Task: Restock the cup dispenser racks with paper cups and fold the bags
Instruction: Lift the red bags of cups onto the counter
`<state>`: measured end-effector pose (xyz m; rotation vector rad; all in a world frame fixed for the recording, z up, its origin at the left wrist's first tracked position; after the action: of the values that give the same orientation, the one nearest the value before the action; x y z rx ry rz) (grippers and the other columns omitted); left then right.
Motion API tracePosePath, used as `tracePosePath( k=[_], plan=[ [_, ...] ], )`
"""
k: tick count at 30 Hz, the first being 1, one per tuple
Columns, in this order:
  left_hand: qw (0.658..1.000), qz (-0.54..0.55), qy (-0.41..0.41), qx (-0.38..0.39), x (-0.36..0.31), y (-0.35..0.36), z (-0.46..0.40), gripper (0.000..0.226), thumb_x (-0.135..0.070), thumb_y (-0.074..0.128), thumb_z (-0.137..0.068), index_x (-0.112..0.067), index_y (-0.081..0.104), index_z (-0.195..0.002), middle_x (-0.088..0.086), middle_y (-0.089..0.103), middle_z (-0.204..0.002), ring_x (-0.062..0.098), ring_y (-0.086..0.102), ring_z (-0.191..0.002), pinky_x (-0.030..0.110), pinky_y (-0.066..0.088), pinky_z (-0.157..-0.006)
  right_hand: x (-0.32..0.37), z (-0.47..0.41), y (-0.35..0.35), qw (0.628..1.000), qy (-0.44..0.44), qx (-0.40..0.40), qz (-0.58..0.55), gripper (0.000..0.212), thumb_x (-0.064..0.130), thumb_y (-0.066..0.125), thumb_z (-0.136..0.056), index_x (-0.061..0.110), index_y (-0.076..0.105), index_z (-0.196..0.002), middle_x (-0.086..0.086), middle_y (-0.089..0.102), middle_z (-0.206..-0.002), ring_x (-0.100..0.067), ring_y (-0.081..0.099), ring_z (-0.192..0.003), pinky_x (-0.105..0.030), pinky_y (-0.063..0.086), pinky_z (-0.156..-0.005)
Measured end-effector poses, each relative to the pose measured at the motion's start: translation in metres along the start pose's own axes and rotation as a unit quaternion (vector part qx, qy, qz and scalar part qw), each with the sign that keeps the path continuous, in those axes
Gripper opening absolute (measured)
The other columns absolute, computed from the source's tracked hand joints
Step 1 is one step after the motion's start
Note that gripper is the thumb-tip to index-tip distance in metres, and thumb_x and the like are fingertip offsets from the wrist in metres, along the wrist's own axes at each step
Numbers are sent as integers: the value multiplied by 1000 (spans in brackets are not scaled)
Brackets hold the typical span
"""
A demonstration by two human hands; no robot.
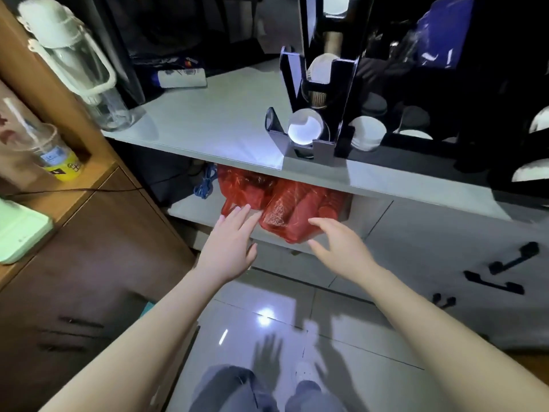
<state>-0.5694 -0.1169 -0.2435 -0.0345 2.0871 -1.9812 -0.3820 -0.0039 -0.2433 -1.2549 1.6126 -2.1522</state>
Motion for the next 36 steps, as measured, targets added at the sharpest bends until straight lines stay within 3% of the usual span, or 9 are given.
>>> tracePosePath(
  k=[6, 10, 13, 15, 17, 22, 27, 33, 36],
  plan=[
    [998, -19, 58, 20, 70, 47, -47, 70, -28, 50, -92, -15, 16, -151, 8, 15, -159, 23, 16, -145, 35, 10, -117, -7, -62, 61, 997, 73, 12, 22, 44, 33, 52, -92, 18, 46, -133, -4, 48, -135, -26, 49, -121, -40, 43, -98],
    [998, -25, 57, 16, 121, 93, -81, 71, -26, 50, -91, -13, 15, -151, 10, 14, -159, 25, 17, -145, 36, 11, -118, -20, -110, 120, 996, 92, -19, 3, 48, 35, 56, -90, 26, 45, -136, 0, 44, -143, -20, 43, -129, -29, 33, -105],
    [999, -16, 44, 6, 145, 131, -102, 68, -26, 50, -91, -16, 17, -151, 11, 23, -156, 28, 34, -136, 38, 29, -111, -37, -137, 156, 997, 62, -32, 29, 48, 28, 59, -91, 15, 48, -135, -5, 43, -145, -18, 36, -136, -24, 23, -110],
    [1000, -8, 16, 6, 161, 162, -116, 64, -28, 48, -92, -19, 19, -149, 10, 34, -148, 31, 46, -121, 40, 45, -92, -52, -151, 176, 997, 39, -61, 38, 46, 22, 63, -88, 8, 53, -131, -10, 48, -141, -20, 39, -134, -22, 21, -110],
    [1000, -11, 0, 4, 176, 193, -138, 66, -29, 46, -92, -20, 16, -150, 12, 32, -149, 35, 48, -118, 40, 46, -86, -70, -167, 192, 996, 24, -65, 56, 47, 21, 64, -88, 7, 53, -132, -10, 46, -142, -19, 37, -136, -22, 21, -112],
    [1000, 10, -23, 1, 205, 256, -186, 74, -27, 50, -92, -28, 8, -152, 3, 2, -161, 34, 29, -138, 38, 35, -106, -117, -204, 217, 994, 17, -66, 87, 52, 21, 61, -89, 13, 46, -138, -4, 35, -150, -20, 36, -136, -30, 26, -113],
    [998, 14, -18, -57, 221, 271, -226, 76, -21, 53, -90, -31, 9, -151, 5, 0, -160, 39, 36, -133, 43, 39, -101, -145, -246, 225, 985, 16, -96, 139, 46, 23, 56, -91, 16, 47, -136, -4, 41, -144, -23, 36, -132, -35, 30, -110],
    [990, -64, -10, -122, 231, 267, -285, 87, -3, 52, -85, -33, 5, -151, 8, -8, -160, 30, -4, -146, 46, 0, -116, -157, -309, 206, 951, 19, -210, 225, 42, 25, 58, -87, 18, 51, -128, -9, 50, -121, -29, 41, -116, -40, 39, -95],
    [996, -24, -65, -55, 230, 278, -311, 83, -9, 50, -90, -39, 0, -149, 9, -5, -160, 33, -4, -146, 52, 0, -115, -157, -352, 195, 942, 32, -213, 255, 53, 35, 60, -85, 25, 44, -135, -10, 37, -139, -32, 29, -130, -49, 35, -101]
  ],
)
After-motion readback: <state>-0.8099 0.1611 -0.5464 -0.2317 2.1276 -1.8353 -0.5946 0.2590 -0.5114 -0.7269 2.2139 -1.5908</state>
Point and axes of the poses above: each hand's wrist, its own z-axis away from the middle knuckle, its own y-axis out of the palm, x = y × z, the point moved 4 cm from there along -z, towards the middle knuckle
